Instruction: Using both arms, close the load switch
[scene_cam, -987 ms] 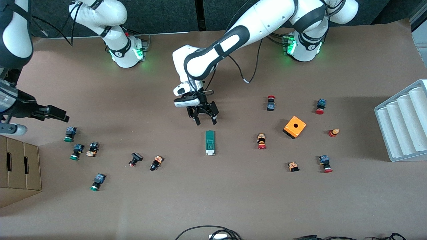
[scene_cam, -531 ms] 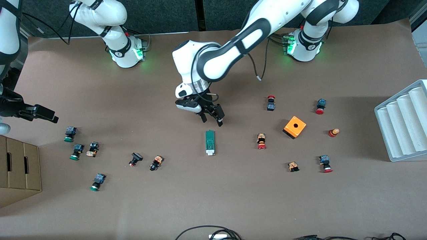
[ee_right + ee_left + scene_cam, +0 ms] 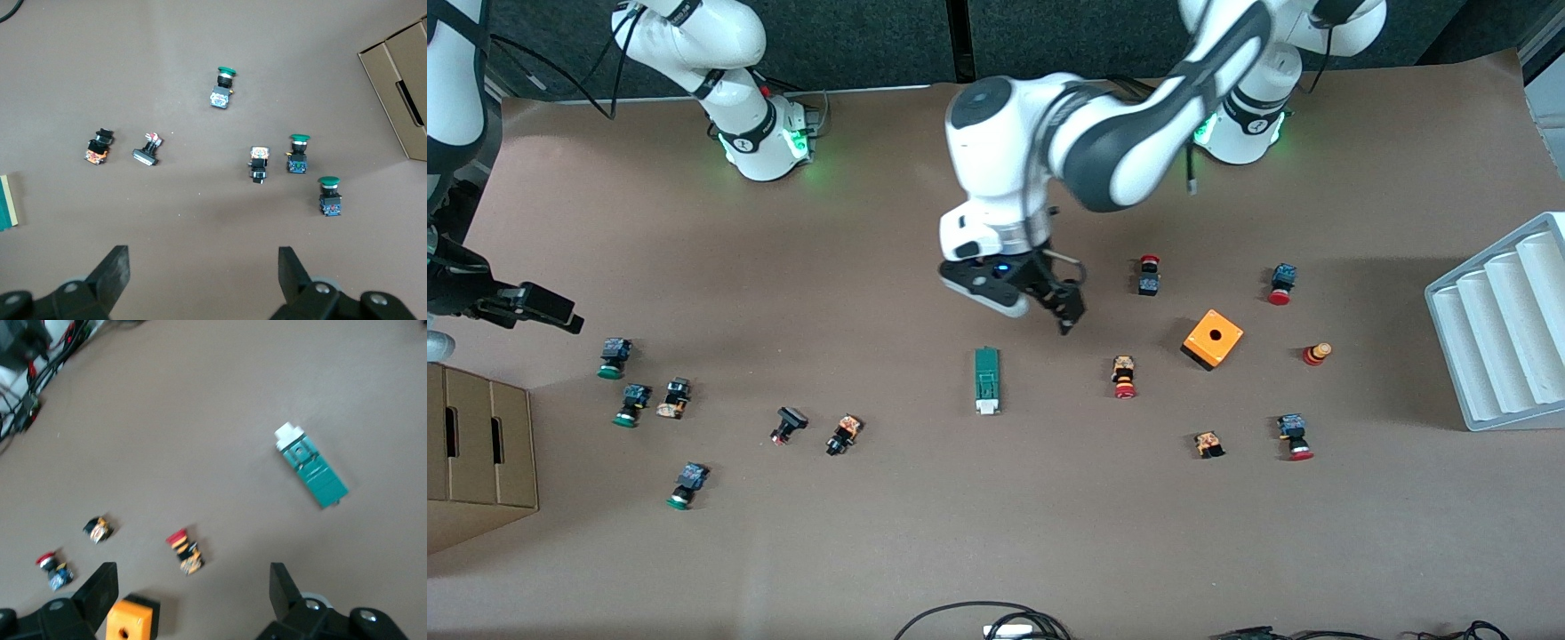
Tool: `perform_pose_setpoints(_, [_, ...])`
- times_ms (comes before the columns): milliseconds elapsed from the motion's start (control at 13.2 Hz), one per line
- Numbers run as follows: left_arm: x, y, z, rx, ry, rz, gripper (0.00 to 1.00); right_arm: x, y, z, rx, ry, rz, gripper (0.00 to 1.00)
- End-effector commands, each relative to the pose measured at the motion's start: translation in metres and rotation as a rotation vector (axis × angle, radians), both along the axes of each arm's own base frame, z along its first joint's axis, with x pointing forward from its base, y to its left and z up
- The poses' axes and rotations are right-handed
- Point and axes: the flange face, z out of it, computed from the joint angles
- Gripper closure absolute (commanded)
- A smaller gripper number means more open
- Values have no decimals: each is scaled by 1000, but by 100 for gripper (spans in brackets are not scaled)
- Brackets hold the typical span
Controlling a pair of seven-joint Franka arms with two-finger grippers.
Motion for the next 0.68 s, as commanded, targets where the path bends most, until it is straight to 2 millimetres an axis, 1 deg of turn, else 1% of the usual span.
perform_pose_setpoints(0, [6, 41, 45, -26, 65, 73, 0, 5, 1, 4, -24, -14, 19, 0])
perform_pose_setpoints(304, [46, 117, 89, -99, 149, 253, 0, 6, 3, 5, -23, -19, 22, 0])
perform_pose_setpoints(455, [56, 150, 106, -124, 155, 313, 0, 6, 4, 7, -20, -20, 20, 0])
perform_pose_setpoints(531, [65, 169, 110, -146, 169, 336, 0, 6, 6, 7, -22, -19, 22, 0])
perform_pose_setpoints(607, [69, 183, 115, -164, 183, 326, 0, 7, 6, 6, -24, -19, 22, 0])
